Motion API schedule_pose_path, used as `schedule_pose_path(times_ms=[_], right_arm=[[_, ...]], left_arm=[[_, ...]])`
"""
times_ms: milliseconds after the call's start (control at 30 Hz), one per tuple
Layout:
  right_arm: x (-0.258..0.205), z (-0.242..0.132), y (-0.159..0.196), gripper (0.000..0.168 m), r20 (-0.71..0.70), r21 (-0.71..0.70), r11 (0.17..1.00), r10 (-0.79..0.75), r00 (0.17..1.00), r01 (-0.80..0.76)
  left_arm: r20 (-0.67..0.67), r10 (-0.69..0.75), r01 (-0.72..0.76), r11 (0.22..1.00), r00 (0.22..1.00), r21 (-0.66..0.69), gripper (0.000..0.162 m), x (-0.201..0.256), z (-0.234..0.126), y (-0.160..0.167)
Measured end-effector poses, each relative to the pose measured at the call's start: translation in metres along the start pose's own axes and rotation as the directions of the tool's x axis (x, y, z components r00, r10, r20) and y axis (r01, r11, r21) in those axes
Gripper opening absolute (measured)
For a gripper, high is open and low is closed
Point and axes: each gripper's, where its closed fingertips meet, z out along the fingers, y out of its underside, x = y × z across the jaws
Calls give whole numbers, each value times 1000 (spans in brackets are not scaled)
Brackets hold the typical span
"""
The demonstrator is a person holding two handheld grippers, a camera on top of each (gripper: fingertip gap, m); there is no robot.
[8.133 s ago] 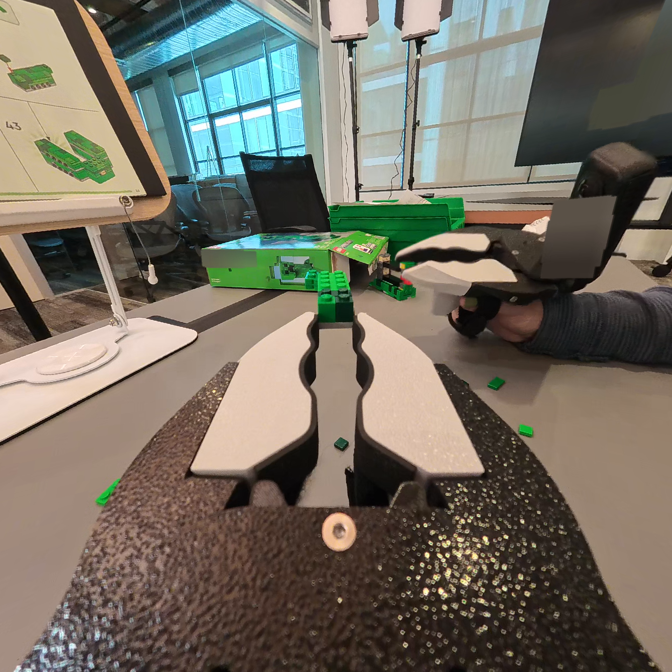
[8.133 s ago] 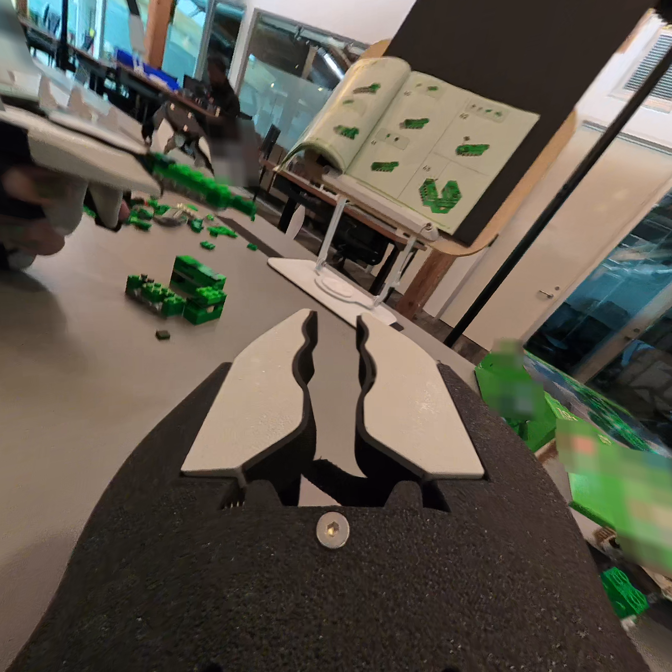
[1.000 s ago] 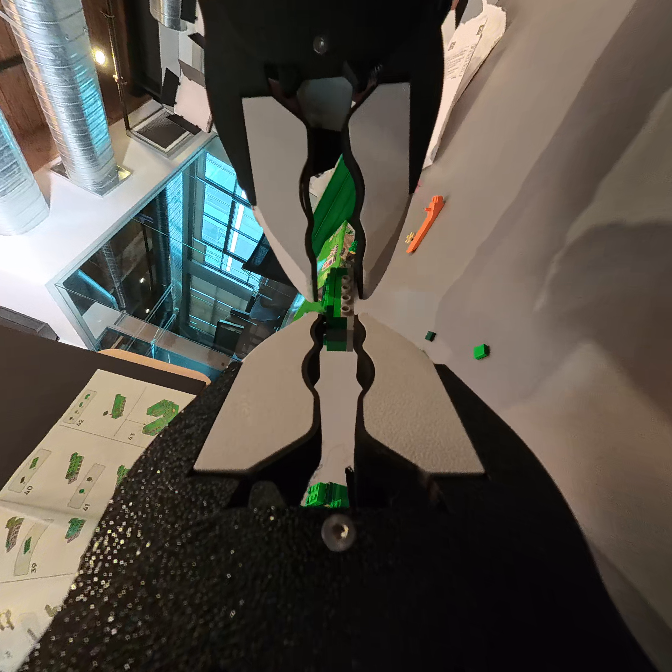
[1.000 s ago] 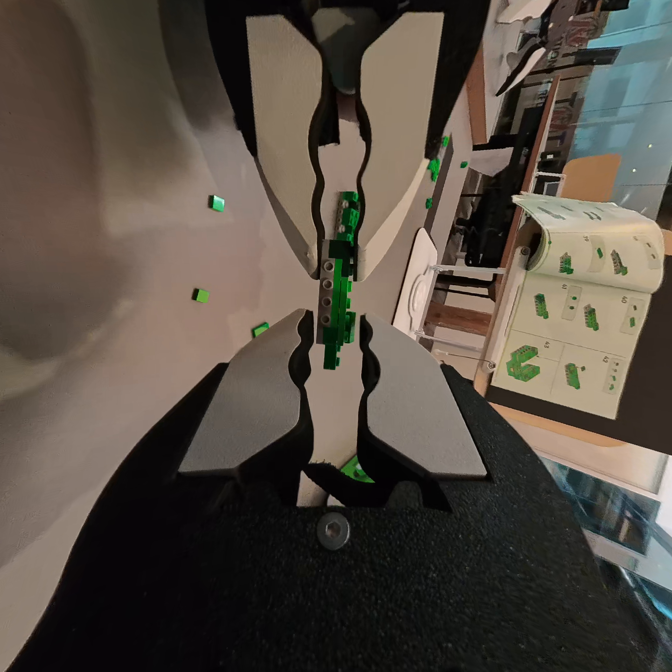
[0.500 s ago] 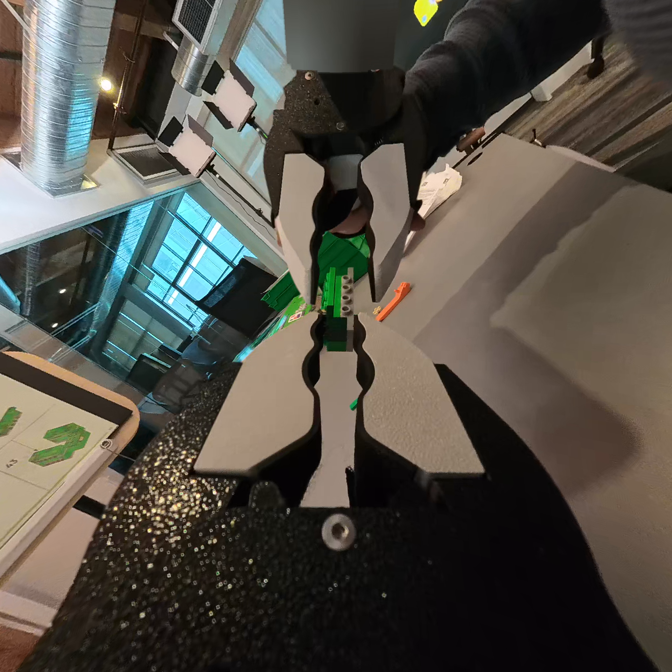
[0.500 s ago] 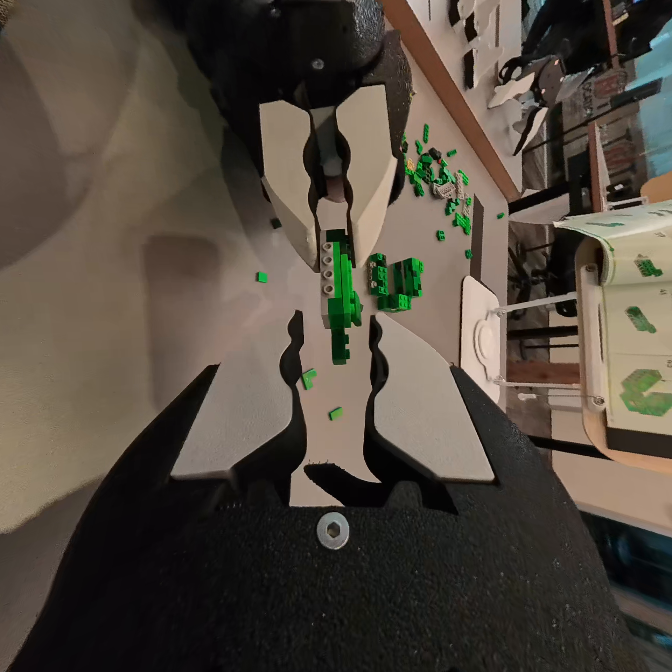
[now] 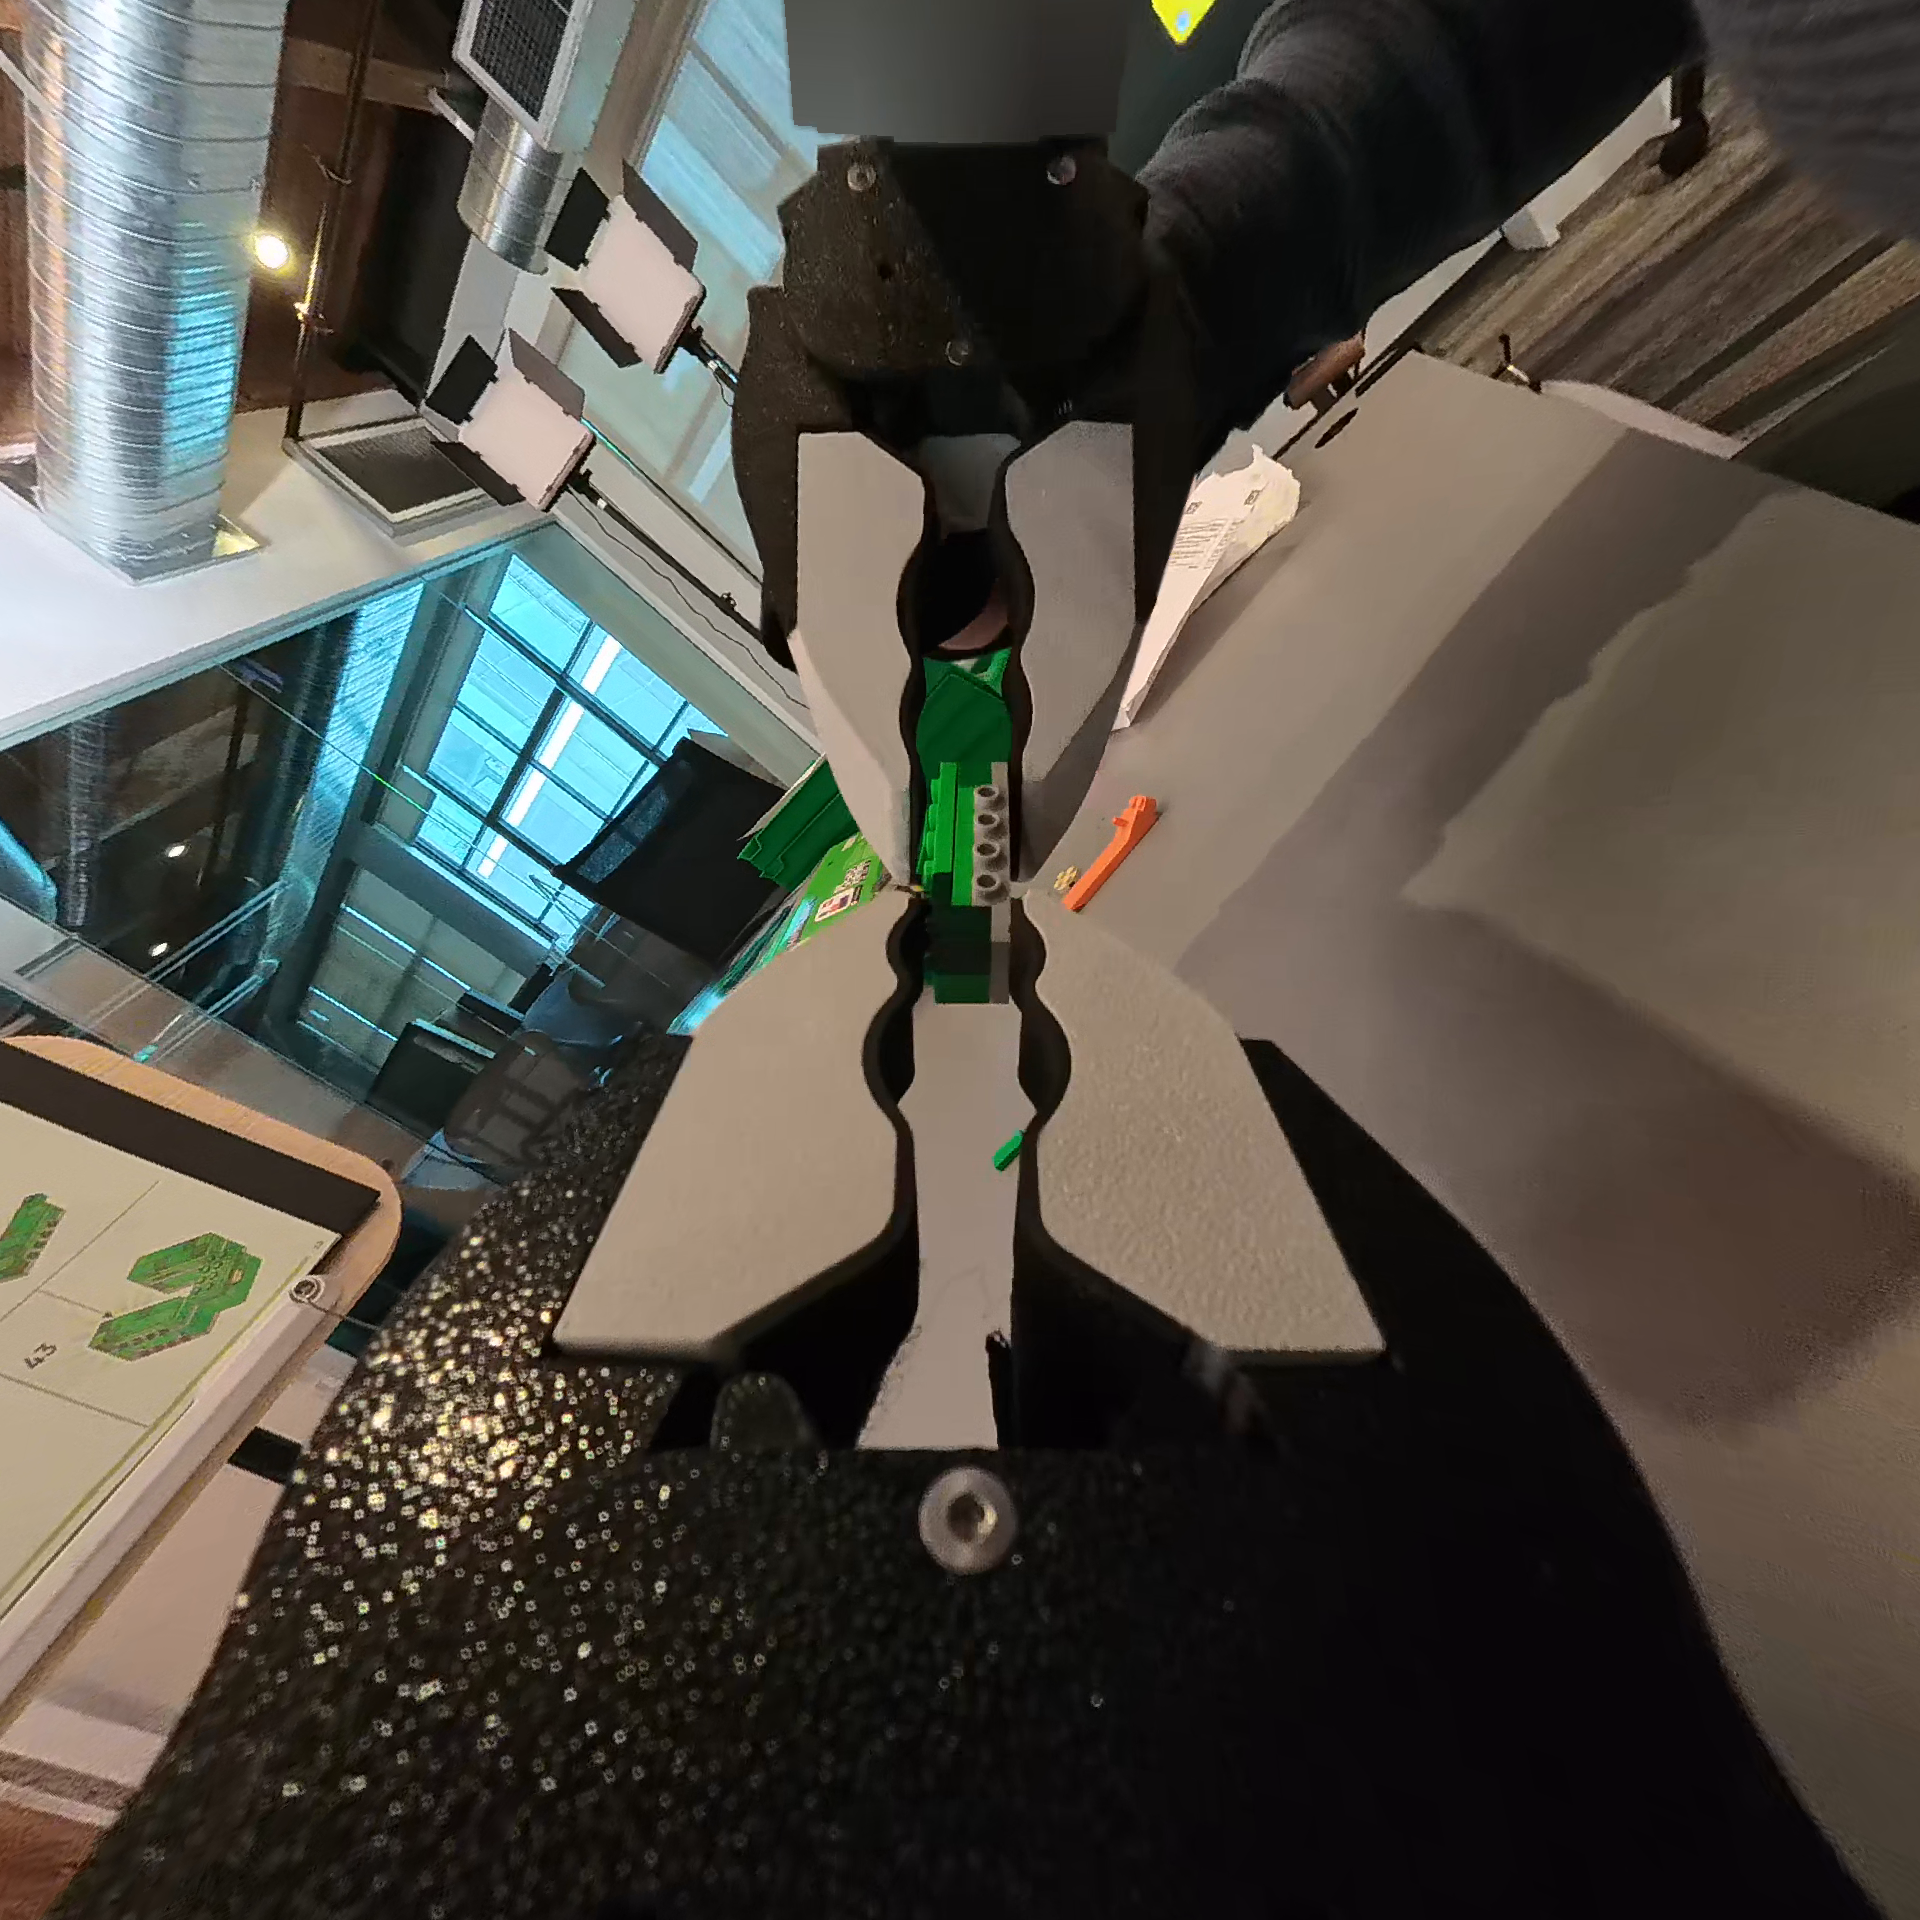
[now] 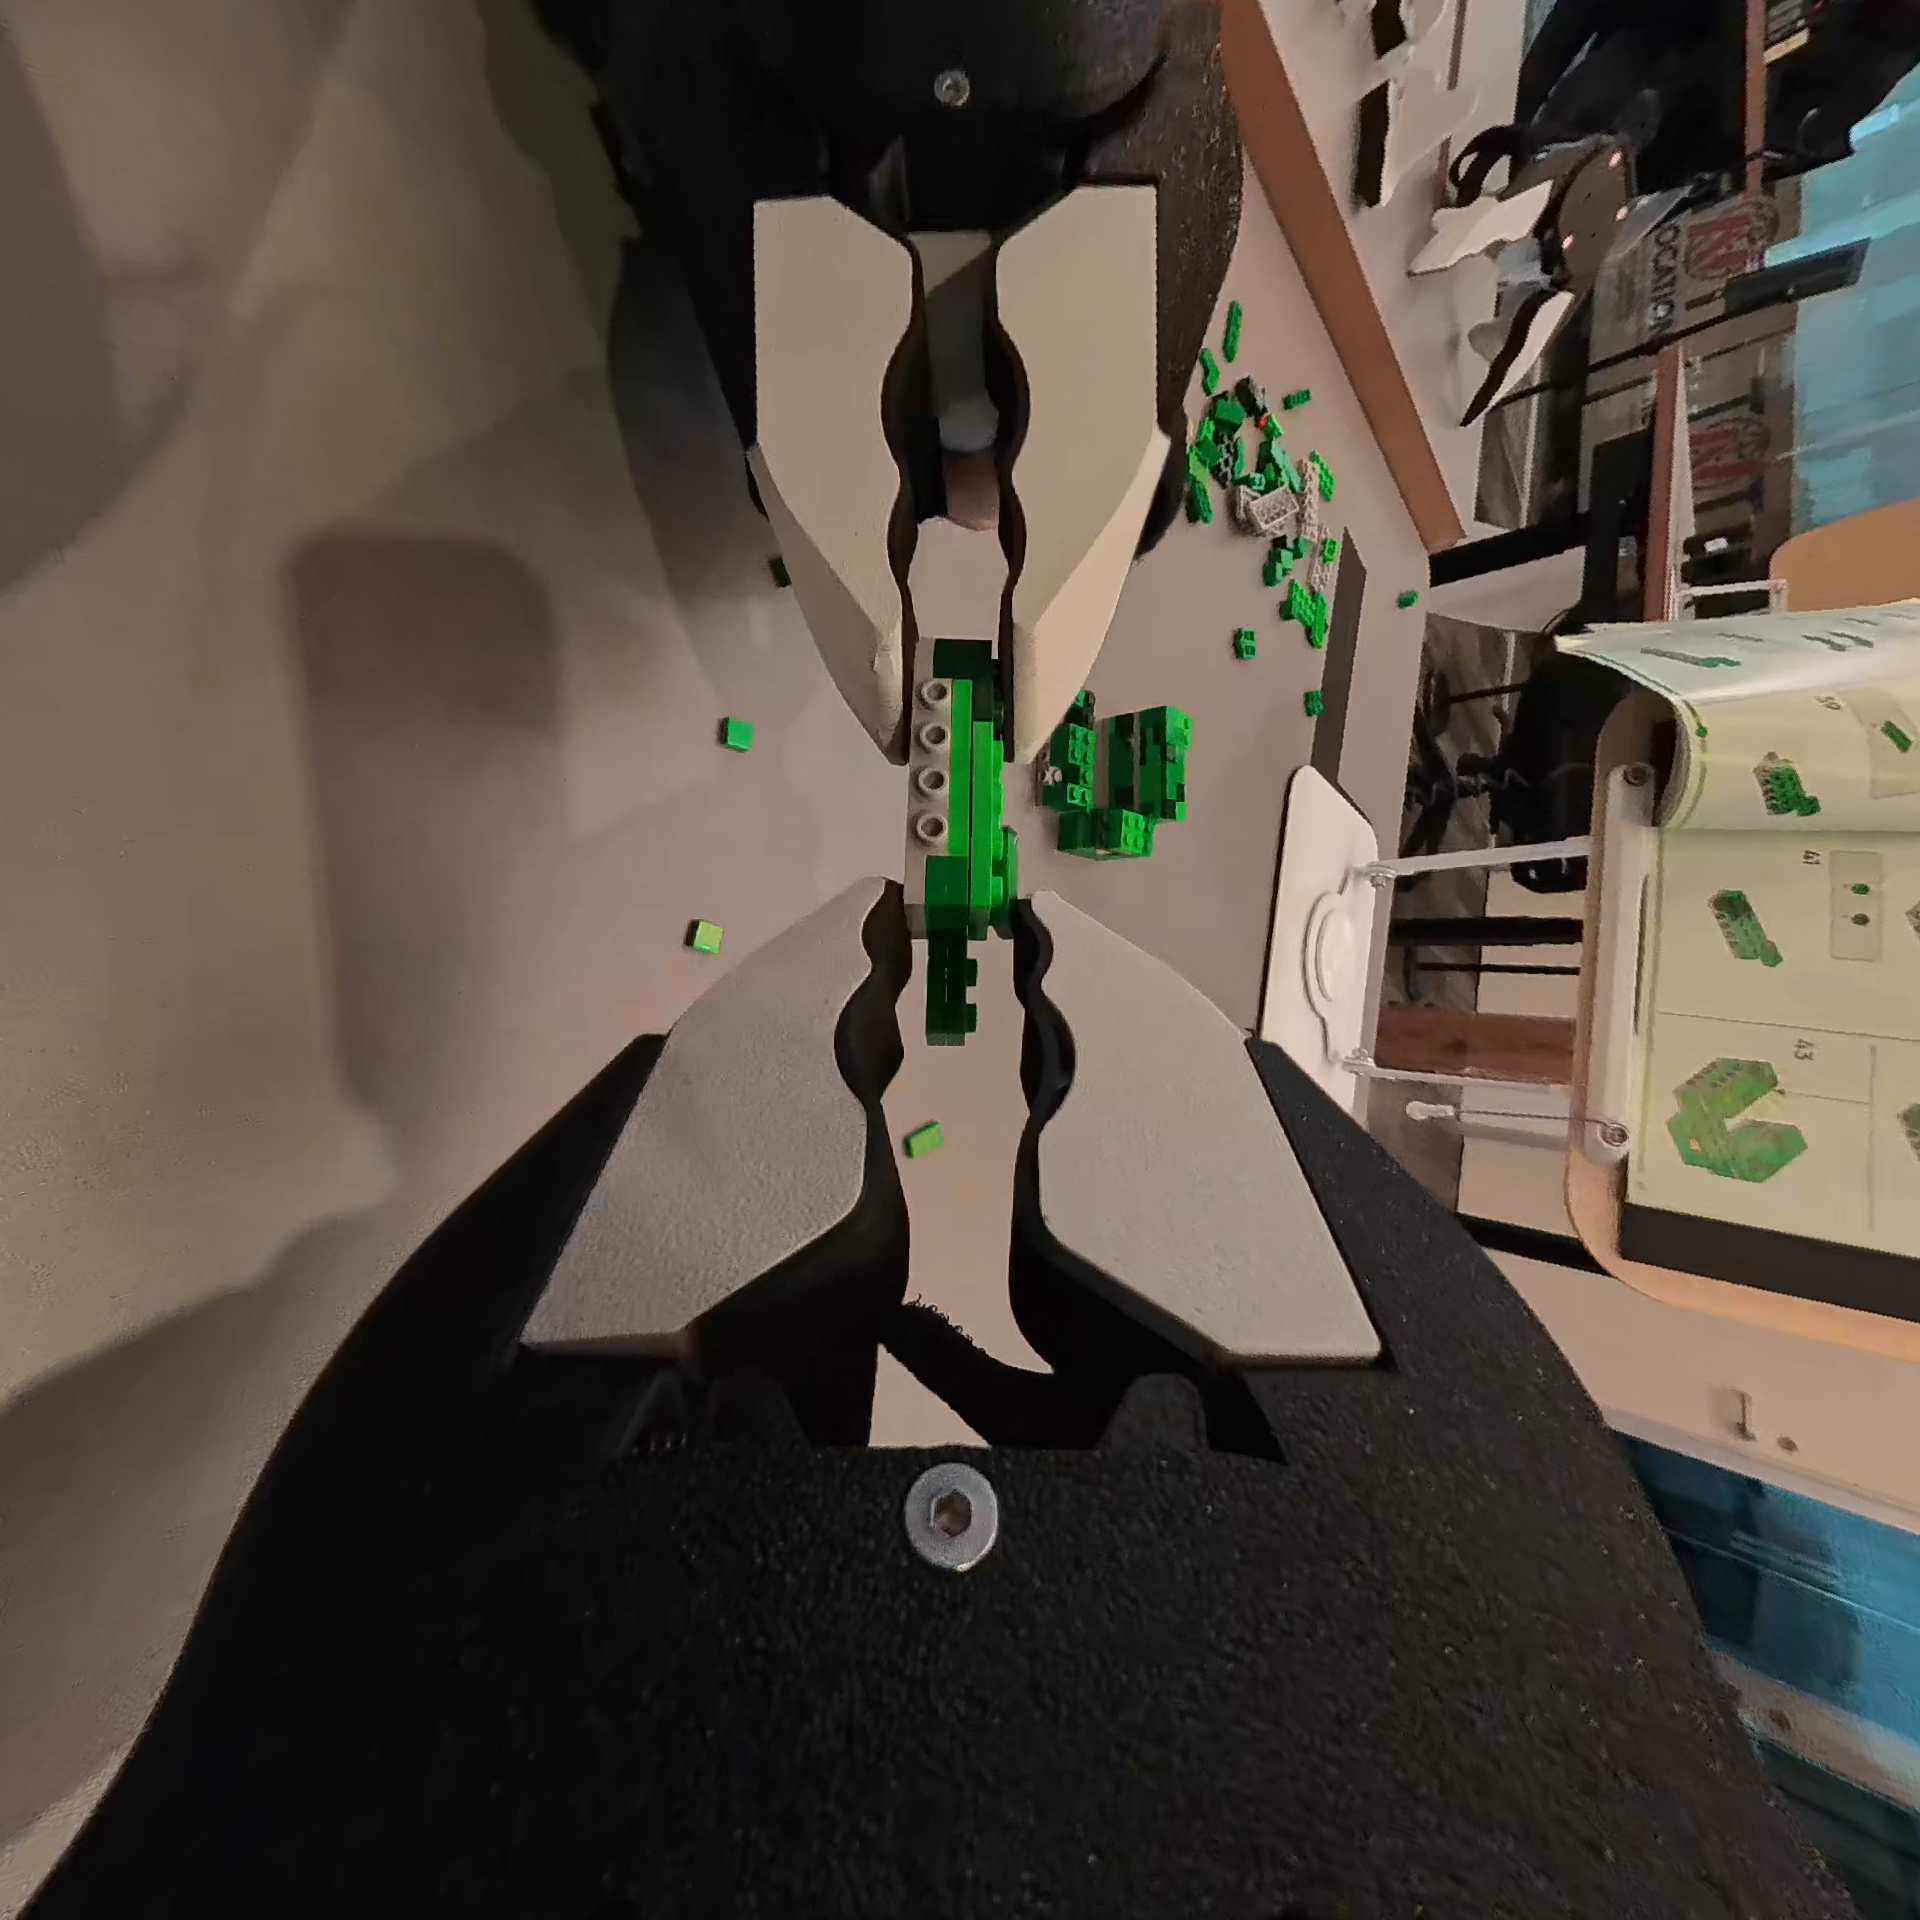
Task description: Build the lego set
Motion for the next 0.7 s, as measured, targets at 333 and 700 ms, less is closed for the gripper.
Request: schedule_pose_path(times_ms=[333,700], right_arm=[[-5,-1,1,18,42,-7,1000,9,999,-8],[-6,5,-1,19,25,-16,1000,-6,1000,7]], left_arm=[[-14,8,-8,1000,1000,-2,15,4,2,-1],[-26,9,-10,999,1000,-41,15,5,4,6]])
